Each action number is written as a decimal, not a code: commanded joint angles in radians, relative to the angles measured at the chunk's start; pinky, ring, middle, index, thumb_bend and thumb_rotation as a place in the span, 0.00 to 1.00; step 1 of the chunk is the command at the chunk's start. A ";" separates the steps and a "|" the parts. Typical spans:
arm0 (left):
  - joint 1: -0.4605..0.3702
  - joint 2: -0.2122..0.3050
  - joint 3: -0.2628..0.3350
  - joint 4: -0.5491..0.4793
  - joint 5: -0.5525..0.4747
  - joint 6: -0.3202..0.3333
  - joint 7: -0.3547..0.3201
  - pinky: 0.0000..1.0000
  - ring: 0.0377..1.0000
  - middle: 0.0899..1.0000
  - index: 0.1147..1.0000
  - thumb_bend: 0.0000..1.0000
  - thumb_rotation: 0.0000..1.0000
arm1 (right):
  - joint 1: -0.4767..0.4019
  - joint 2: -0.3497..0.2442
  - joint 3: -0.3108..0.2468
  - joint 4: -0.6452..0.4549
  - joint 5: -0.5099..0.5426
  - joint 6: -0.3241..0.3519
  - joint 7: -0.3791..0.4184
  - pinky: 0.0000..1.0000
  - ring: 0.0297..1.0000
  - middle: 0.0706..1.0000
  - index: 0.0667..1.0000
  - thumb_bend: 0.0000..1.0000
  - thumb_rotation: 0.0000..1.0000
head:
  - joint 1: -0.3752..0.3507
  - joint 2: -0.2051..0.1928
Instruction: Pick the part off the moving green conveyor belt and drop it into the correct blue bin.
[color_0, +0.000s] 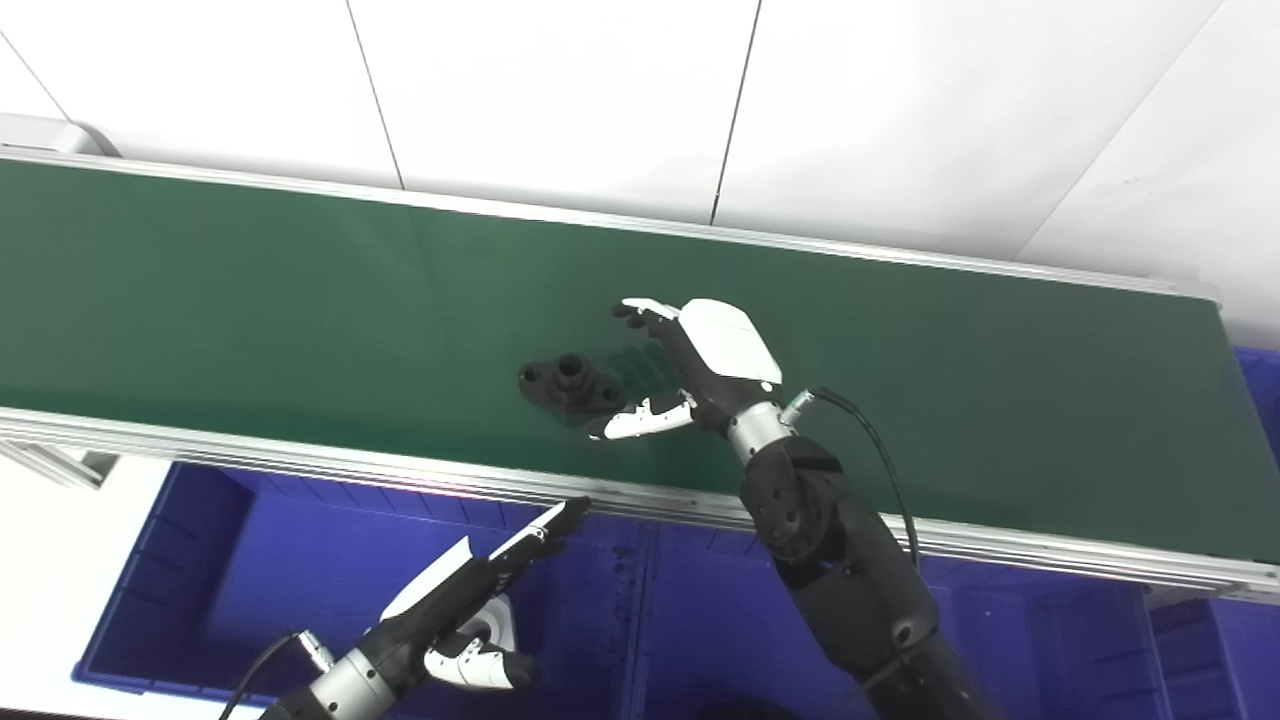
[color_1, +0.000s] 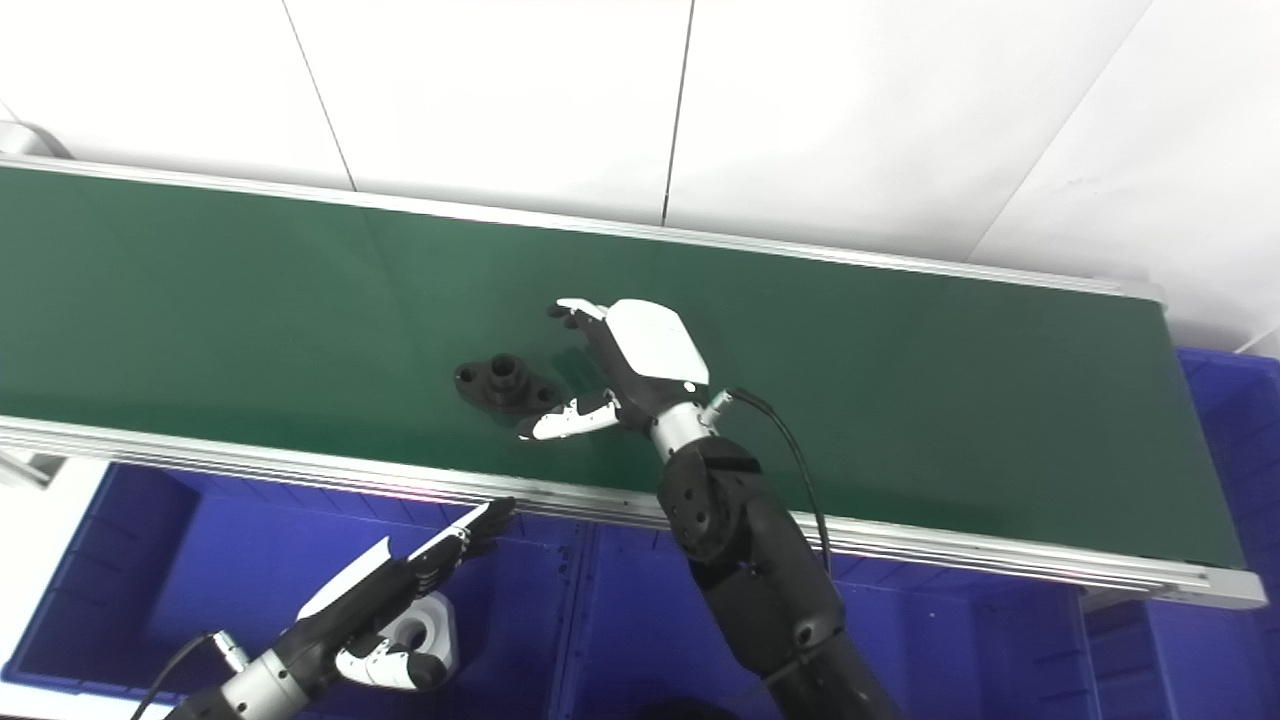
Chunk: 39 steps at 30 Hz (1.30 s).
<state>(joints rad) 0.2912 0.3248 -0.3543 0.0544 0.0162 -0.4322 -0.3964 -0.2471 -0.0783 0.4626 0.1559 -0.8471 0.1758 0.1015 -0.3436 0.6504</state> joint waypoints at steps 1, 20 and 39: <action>0.003 -0.005 0.009 -0.022 -0.020 -0.038 -0.002 0.95 0.98 1.00 1.00 0.91 0.77 | -0.050 0.008 0.014 0.007 -0.018 -0.017 -0.027 0.78 0.77 0.78 0.82 0.77 0.38 | 0.003 -0.001; 0.018 -0.026 0.021 -0.041 -0.012 -0.038 -0.008 0.98 1.00 1.00 1.00 0.91 0.78 | -0.079 -0.046 0.113 0.113 -0.091 -0.019 -0.095 0.69 0.67 0.67 0.71 0.76 0.09 | 0.007 0.019; 0.028 -0.024 0.021 -0.074 -0.001 -0.037 0.000 1.00 1.00 1.00 1.00 0.92 0.81 | 0.006 -0.146 0.163 0.022 -0.117 -0.016 -0.047 0.23 0.28 0.44 0.45 0.53 0.00 | 0.009 0.069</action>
<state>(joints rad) 0.3209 0.2931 -0.3391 0.0151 0.0217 -0.4322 -0.4044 -0.2713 -0.2253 0.6002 0.1618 -0.9575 0.1669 0.0003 -0.3359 0.7179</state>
